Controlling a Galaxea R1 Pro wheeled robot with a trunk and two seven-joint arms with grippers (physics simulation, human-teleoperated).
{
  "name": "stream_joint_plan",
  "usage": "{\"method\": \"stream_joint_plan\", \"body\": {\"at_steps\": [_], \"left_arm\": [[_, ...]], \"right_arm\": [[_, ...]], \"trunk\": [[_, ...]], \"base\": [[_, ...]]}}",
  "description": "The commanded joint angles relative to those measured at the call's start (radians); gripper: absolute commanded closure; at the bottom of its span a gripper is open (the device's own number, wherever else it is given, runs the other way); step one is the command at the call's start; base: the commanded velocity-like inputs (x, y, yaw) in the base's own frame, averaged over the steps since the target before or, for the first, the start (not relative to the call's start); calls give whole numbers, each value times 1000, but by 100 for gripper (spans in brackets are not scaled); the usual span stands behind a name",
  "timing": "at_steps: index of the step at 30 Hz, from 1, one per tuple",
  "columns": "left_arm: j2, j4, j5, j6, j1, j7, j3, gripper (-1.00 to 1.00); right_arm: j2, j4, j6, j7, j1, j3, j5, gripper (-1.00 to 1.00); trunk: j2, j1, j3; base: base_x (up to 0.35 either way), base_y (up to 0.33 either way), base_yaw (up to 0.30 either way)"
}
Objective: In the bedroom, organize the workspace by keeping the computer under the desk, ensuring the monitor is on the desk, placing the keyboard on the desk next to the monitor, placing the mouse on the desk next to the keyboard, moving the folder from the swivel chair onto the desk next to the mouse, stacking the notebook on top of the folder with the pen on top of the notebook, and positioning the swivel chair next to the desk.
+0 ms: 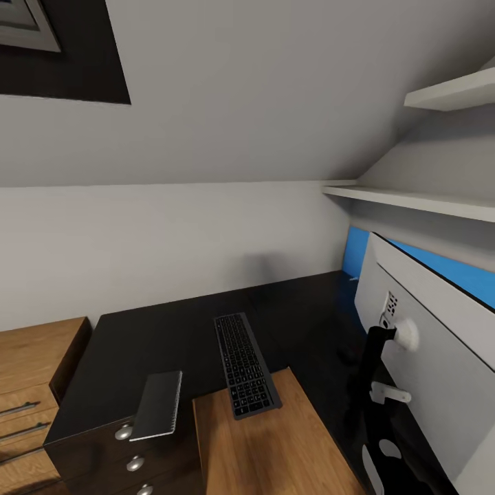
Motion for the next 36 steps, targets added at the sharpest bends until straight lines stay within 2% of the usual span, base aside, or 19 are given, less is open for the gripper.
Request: {"method": "stream_joint_plan", "body": {"at_steps": [1,14,33,34,36], "left_arm": [[-1,-1,2,-1,0,0,2,-100],[-1,-1,2,-3,0,0,3,-100],[-1,-1,2,-2,0,0,3,-100],[-1,-1,2,-2,0,0,3,-100],[-1,-1,2,-2,0,0,3,-100]], "right_arm": [[1,1,-2,-3,-1,-5,11,-100],[1,1,-2,-3,-1,-5,11,-100],[0,-1,-2,-3,-1,-5,11,-100],[0,-1,-2,-3,-1,-5,11,100],[0,-1,-2,-3,-1,-5,11,100]], "trunk": [[-1,0,-1],[-1,0,-1],[-1,0,-1],[-1,0,-1],[-1,0,-1]], "base": [[1,0,0],[94,0,0],[10,0,0],[0,0,0],[0,0,0]]}}
